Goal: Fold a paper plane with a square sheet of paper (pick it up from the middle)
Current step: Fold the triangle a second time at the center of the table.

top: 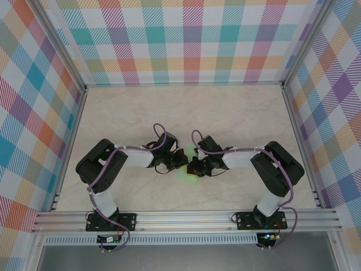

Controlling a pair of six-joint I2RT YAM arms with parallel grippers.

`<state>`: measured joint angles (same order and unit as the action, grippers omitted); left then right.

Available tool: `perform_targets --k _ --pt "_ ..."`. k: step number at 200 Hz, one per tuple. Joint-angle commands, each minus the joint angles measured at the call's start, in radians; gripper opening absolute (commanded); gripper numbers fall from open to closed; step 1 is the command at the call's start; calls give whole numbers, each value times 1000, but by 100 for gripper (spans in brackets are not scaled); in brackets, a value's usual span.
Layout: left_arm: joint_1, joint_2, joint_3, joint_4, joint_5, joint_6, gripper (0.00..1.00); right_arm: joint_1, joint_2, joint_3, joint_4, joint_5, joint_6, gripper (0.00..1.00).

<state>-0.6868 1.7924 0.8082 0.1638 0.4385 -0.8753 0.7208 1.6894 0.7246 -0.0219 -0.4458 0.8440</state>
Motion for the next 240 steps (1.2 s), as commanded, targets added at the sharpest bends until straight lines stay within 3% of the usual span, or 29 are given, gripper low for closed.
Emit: perform_targets --k 1,158,218,240 --pt "-8 35 -33 -37 -65 -15 0 8 -34 -56 -76 -39 -27 15" --pt "-8 43 -45 -32 -68 -20 0 8 -137 -215 -115 -70 -68 17" --pt "-8 35 -43 -24 -58 -24 0 8 -284 -146 -148 -44 -16 17" --pt "-8 32 -44 -20 -58 -27 0 8 -265 -112 -100 -18 12 19"
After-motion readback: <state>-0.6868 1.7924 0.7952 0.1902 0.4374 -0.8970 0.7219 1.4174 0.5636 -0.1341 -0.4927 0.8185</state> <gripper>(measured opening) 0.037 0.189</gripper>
